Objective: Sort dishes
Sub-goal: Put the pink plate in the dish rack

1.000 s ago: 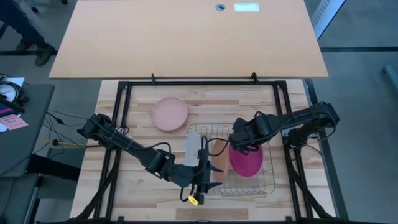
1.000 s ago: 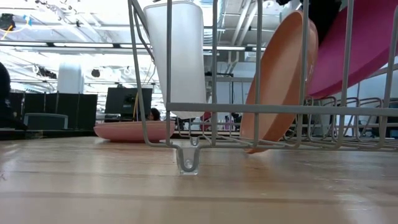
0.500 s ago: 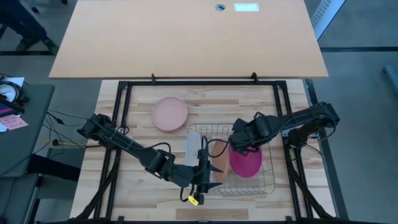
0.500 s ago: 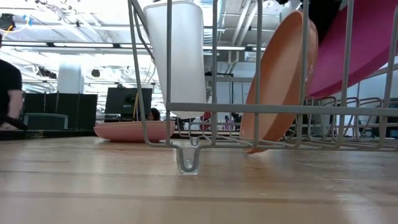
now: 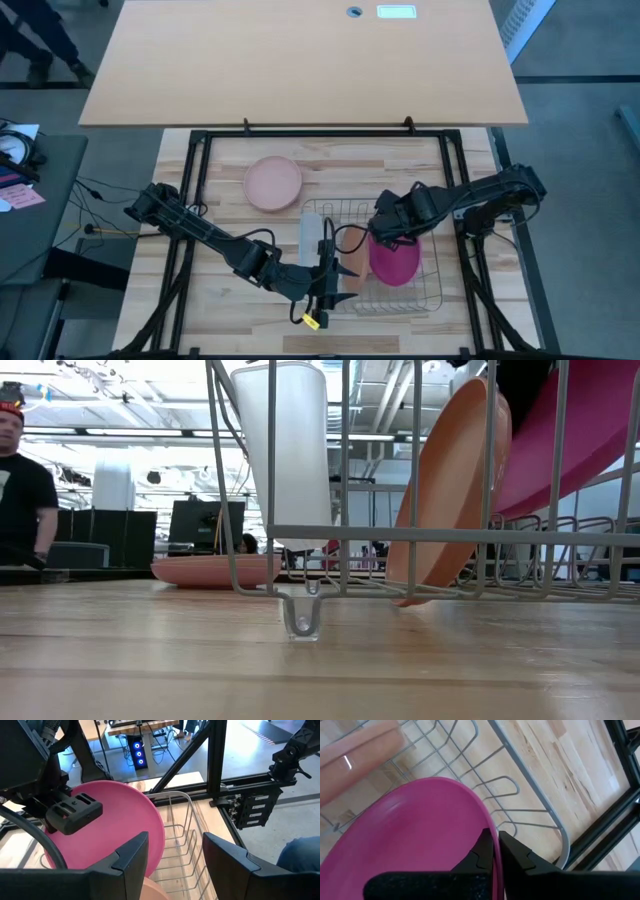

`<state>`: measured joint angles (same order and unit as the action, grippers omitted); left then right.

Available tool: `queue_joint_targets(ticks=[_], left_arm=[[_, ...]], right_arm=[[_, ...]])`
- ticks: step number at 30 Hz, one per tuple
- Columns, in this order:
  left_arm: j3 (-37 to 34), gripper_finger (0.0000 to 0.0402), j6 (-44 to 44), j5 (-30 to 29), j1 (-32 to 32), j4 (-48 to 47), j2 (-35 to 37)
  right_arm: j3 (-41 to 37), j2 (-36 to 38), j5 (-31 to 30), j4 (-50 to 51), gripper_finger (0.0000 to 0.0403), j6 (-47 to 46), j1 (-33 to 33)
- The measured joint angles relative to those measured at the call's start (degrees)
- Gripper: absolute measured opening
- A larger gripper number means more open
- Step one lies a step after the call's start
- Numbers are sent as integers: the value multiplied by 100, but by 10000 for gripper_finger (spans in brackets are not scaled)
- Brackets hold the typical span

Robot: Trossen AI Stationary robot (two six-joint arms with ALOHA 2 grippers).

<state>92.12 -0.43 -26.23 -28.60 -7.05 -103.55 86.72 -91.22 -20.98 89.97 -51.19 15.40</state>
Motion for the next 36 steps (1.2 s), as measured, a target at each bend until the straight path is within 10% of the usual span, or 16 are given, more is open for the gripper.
queue_joint_targets(ticks=[36], left_arm=[[-2,182,0,-12,-2,-9,0]], right_arm=[[0,0,30,-118,54,-236,0]])
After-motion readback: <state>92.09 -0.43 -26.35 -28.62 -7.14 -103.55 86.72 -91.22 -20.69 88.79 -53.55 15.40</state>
